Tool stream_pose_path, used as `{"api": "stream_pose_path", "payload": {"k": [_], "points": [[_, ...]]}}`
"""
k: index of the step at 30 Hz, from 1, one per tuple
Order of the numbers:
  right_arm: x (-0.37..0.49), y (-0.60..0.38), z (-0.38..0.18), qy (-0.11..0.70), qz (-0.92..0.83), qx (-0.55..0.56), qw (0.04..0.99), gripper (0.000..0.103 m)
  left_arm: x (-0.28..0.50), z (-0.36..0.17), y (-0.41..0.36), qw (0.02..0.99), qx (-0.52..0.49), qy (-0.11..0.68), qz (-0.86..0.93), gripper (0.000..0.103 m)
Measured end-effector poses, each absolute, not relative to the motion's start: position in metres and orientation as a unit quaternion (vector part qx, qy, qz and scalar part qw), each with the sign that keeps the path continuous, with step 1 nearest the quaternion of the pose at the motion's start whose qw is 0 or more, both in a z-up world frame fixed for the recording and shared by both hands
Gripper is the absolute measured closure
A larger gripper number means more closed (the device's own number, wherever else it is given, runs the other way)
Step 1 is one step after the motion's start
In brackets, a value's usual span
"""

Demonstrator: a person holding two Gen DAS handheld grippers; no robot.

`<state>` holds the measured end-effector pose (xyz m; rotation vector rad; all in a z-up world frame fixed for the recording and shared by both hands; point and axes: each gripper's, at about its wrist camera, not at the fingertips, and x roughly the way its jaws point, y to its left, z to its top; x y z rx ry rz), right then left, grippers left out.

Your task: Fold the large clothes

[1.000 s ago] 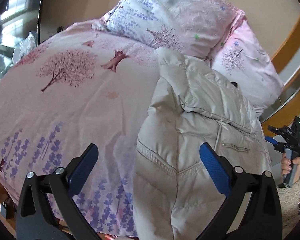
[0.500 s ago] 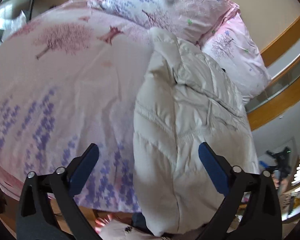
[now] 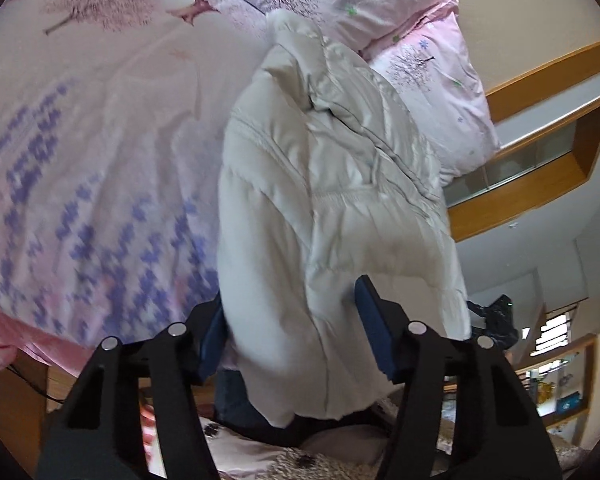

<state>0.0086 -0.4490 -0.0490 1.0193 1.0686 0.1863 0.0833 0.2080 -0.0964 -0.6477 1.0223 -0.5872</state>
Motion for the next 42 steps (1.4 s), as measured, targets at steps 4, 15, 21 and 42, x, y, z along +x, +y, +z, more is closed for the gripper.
{"api": "stream_pose_path", "payload": {"k": [4,15,21,42], "points": [[0.002,-0.444,-0.051,0.485,0.097,0.461,0.737,0.041,0.074,-0.1,0.204,0.771,-0.318,0.472,-0.285,0.046],[-0.002,-0.419,-0.045,0.492,0.128,0.437,0.742,0.061,0.062,-0.105,0.2,0.753,-0.358,0.468,-0.292,0.058],[-0.001,-0.412,-0.027,0.469,0.114,0.413,0.772,0.08,0.061,-0.093,0.203,0.769,-0.347,0.454,-0.287,0.081],[0.032,-0.375,0.101,0.23,0.076,0.268,0.932,0.087,0.101,0.023,0.204,0.862,-0.295,0.306,-0.275,0.09]]}}
